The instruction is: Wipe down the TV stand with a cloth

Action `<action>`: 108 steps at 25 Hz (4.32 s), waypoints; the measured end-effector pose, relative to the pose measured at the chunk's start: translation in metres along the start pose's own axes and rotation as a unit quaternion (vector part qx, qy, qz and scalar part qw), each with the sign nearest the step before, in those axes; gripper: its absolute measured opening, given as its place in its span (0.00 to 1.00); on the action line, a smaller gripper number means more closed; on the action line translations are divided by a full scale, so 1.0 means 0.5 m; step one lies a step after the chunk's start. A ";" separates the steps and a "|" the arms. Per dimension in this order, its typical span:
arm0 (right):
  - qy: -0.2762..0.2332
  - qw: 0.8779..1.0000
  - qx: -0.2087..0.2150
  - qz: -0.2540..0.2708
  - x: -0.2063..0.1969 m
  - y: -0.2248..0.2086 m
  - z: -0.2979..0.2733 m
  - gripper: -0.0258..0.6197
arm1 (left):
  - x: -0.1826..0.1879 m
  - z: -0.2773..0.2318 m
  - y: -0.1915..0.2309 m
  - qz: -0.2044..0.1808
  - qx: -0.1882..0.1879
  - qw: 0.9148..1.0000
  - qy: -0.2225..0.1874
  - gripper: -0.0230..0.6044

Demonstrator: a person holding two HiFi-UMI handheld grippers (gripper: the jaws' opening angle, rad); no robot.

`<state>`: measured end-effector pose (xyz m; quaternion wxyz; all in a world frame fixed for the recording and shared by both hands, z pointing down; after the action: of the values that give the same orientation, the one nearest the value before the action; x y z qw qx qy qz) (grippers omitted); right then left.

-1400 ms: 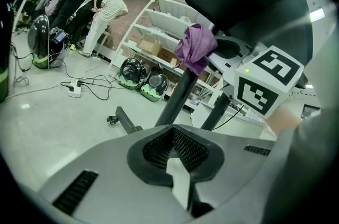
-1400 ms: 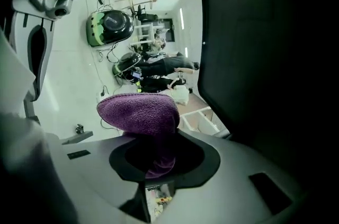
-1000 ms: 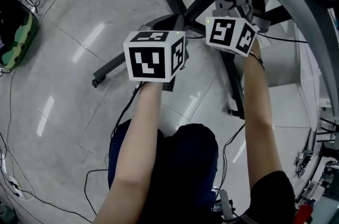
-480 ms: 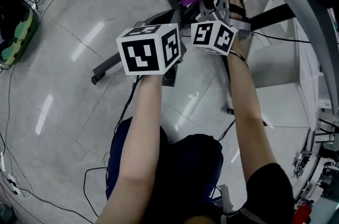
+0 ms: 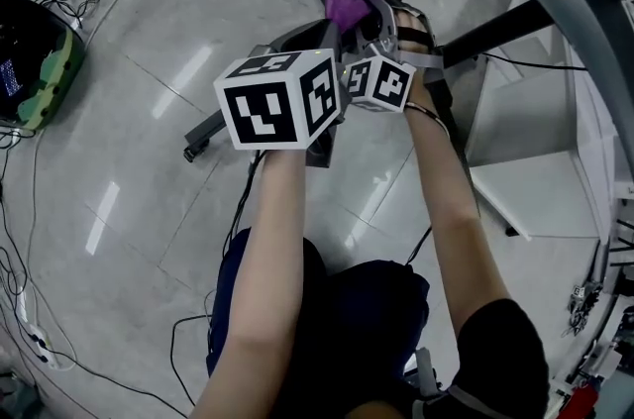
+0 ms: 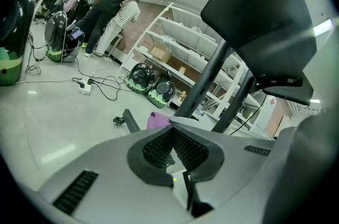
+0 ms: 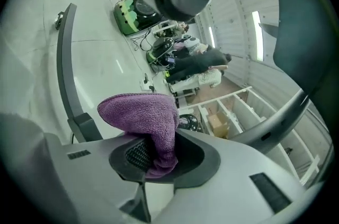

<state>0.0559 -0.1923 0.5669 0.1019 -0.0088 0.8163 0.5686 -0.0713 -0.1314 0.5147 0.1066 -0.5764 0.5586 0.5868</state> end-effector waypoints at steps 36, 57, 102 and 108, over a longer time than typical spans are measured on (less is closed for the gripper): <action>0.033 0.984 -0.001 -0.173 -0.080 0.026 0.114 0.19 | -0.008 0.003 -0.033 -0.017 -0.024 0.999 0.015 0.05; 0.001 0.941 -0.266 -0.208 -0.078 -0.354 0.240 0.19 | -0.024 -0.005 -0.093 -0.019 -0.046 0.999 0.021 0.05; 0.043 0.965 -0.153 -0.207 -0.095 -0.114 0.100 0.19 | -0.053 -0.051 -0.046 -0.005 -0.030 0.998 0.046 0.05; 0.056 0.967 -0.130 -0.211 -0.108 -0.066 0.077 0.19 | -0.041 -0.047 -0.015 -0.005 -0.008 0.999 0.039 0.05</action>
<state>0.1194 -0.1735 0.5329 0.1715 -0.2258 0.7194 0.6341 -0.0460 -0.1365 0.5341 0.0835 -0.6021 0.5550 0.5678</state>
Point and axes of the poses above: the fingertips, and each gripper's own axes: z backward along the fingers, y to its left, x out of its top, the point moved 9 cm from there along z, backward along the fingers, and after that the axes turned 6 degrees about x, right-handed, at the moved point
